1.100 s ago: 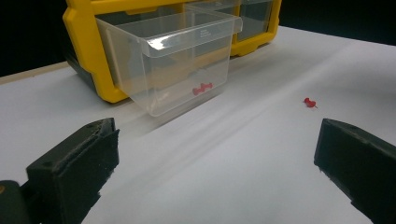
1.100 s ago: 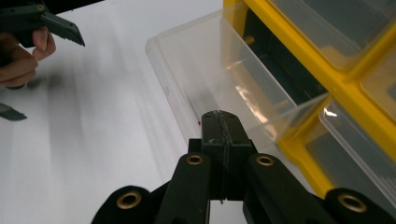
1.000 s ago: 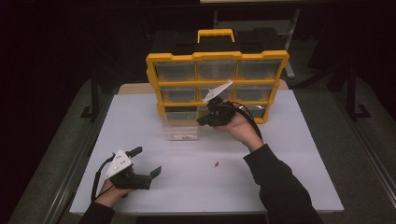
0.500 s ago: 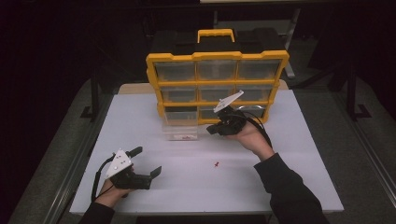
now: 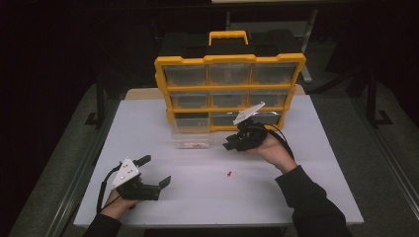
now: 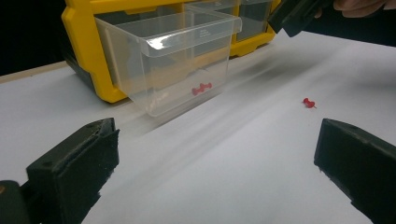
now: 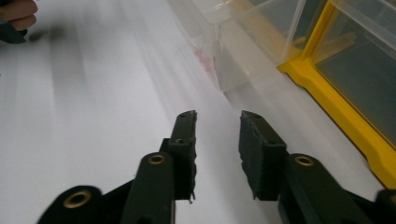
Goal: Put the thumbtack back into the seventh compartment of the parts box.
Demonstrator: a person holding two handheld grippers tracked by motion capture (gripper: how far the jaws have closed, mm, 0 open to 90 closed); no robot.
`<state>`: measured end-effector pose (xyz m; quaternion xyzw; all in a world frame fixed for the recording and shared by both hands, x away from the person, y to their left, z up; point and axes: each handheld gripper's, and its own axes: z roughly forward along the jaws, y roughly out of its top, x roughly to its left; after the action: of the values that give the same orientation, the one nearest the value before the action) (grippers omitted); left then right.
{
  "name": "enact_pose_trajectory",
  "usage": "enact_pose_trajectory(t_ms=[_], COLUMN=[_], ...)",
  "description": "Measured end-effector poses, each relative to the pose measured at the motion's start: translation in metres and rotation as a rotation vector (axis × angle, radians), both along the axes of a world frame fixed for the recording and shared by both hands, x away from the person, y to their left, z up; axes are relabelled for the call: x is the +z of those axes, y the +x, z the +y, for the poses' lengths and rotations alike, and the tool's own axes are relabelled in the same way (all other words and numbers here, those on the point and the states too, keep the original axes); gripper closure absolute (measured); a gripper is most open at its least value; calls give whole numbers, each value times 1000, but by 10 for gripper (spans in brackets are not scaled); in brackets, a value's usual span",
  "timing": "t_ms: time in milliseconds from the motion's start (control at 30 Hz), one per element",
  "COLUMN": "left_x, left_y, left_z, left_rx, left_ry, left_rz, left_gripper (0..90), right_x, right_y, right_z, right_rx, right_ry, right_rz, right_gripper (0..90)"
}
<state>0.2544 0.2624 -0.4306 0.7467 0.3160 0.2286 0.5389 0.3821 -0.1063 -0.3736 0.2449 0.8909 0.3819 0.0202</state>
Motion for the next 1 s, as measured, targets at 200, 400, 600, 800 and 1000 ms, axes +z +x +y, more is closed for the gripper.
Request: enact_pose_trajectory(t_ms=[200,400,600,800,1000], left_x=[0,0,0,0,1], left_y=[0,0,0,0,0], left_z=[0,1,1,0,0], left_rx=[-4,-5,-4,-3,-3], left_ry=[0,2,0,1,1], left_rz=[1,-1,0,0,0], left_gripper=[0,0,0,0,0], right_x=[-8,-15,-22,-28,-35], right_y=[-6,-12,-18,-24,-27], right_z=[-2,-2,-1,-1,0], right_rx=[50,99,123,148,191], right_ry=[-9,-20,-38,-57,-68], right_rz=[-20,-17,-18,-2,-3], right_gripper=[502,486,497,537,573])
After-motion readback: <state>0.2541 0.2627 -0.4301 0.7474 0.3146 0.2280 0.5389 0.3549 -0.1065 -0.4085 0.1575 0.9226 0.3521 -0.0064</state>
